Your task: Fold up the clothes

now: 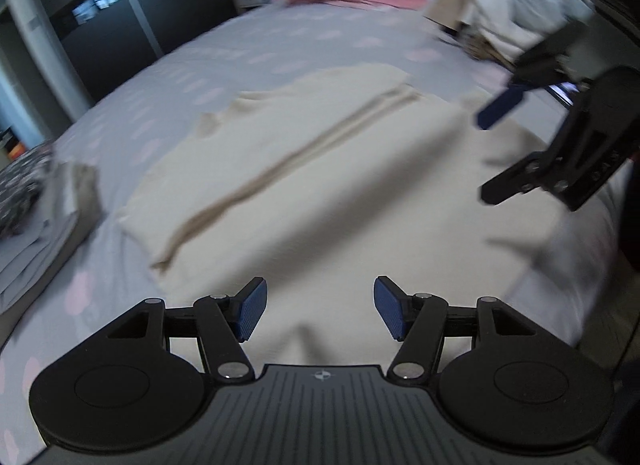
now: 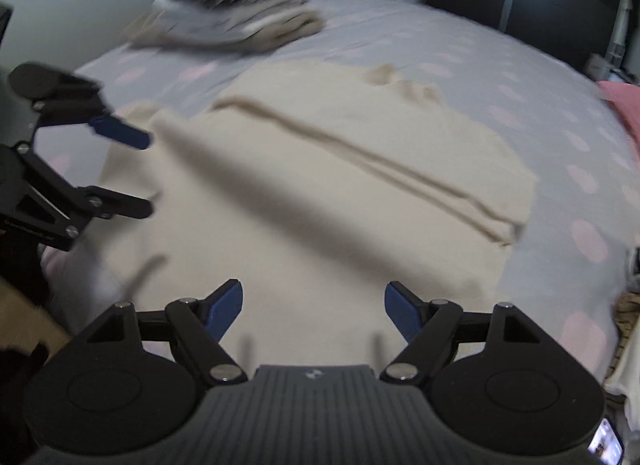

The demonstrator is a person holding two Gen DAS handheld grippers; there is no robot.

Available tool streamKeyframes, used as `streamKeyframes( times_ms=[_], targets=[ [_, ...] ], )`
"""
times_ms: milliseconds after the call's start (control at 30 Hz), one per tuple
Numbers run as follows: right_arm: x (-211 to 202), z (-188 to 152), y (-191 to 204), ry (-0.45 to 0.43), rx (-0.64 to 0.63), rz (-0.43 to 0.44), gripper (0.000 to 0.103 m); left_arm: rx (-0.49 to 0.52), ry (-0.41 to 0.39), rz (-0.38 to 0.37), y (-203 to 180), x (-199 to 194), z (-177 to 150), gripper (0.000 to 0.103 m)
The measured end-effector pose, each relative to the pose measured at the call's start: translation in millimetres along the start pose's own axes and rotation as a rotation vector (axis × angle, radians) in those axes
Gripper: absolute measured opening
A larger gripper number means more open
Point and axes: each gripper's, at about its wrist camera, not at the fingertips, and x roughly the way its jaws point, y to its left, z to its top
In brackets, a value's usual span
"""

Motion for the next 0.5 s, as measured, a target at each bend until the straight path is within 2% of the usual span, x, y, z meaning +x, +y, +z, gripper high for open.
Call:
streamKeyframes(
  times_ms=[67,167,300,500],
  targets=[
    [3,-1,3,0.024,0.009,0.028,0.080,0.044,0.015,-0.032,-10,2,-2,0.057],
    [7,-3,6,0.054,0.015,0.027,0.080,0.109,0.037,-0.076,-24,5,-6,0.057],
    [4,-4,12,0.057,-0.026,0.031,0.080,0.186,0.058,-0.093,-34,5,-12,0.057],
    [3,-15,44,0.115,-0.293,-0.017,0.080,0.303,0.089,-0.119,-48,5,-22,0.057]
  ],
)
